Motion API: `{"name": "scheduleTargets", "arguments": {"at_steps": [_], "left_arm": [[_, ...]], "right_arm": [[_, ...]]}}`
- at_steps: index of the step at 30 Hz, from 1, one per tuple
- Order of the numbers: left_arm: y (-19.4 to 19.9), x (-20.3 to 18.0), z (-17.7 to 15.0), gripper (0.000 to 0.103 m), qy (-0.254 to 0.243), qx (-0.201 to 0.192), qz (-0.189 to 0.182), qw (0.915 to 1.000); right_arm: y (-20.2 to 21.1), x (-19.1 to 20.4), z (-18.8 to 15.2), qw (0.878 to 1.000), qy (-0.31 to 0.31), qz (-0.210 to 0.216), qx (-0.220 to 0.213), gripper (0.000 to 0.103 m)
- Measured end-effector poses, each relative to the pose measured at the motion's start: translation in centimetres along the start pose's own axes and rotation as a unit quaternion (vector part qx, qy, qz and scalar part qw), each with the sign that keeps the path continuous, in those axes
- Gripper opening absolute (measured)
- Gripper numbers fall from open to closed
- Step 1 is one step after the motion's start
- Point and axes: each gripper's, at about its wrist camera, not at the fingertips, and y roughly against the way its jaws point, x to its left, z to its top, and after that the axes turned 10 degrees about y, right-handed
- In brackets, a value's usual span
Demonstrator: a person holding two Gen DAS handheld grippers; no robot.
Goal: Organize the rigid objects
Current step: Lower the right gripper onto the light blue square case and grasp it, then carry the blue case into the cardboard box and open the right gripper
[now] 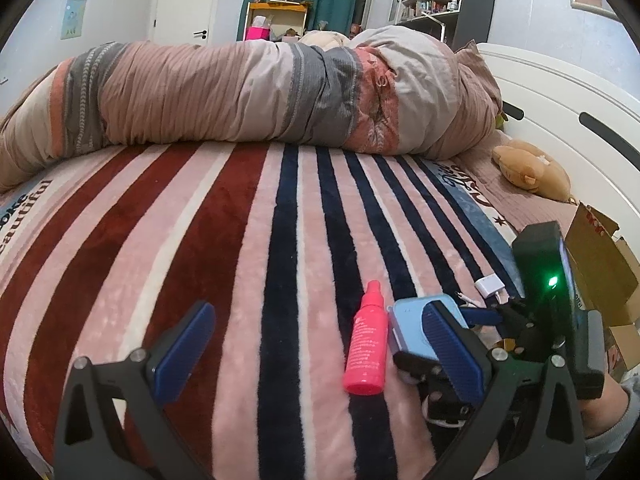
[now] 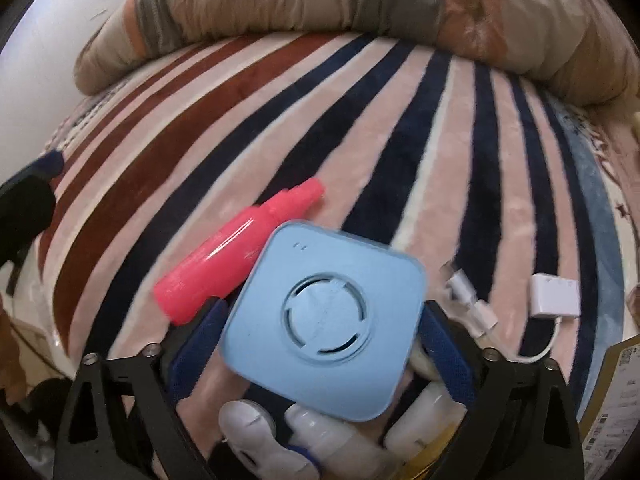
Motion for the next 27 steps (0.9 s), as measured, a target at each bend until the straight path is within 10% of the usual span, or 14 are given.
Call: {"name": "scheduleTargets", "arguments": {"at_steps": [11, 19, 27], "left_arm": [[-0.9, -0.6, -0.1, 0.102, 0.003, 0.020, -0.027, 0.9994], [-0.8, -0.8, -0.3, 0.102, -0.002, 0.017, -0.017, 0.9997], [-0.8, -0.4, -0.3, 0.102, 0.000, 0.019, -0.016, 0.9997]], "right_arm": [[3.0, 0.8, -2.2, 0.994, 0.085, 0.018, -0.059, 0.089], [1.7, 0.2, -2.1, 0.997, 0.064, -0.047, 0.011, 0.097], [0.7, -0.9, -0.9, 0.999, 0.043, -0.015, 0.029, 0.093]]}}
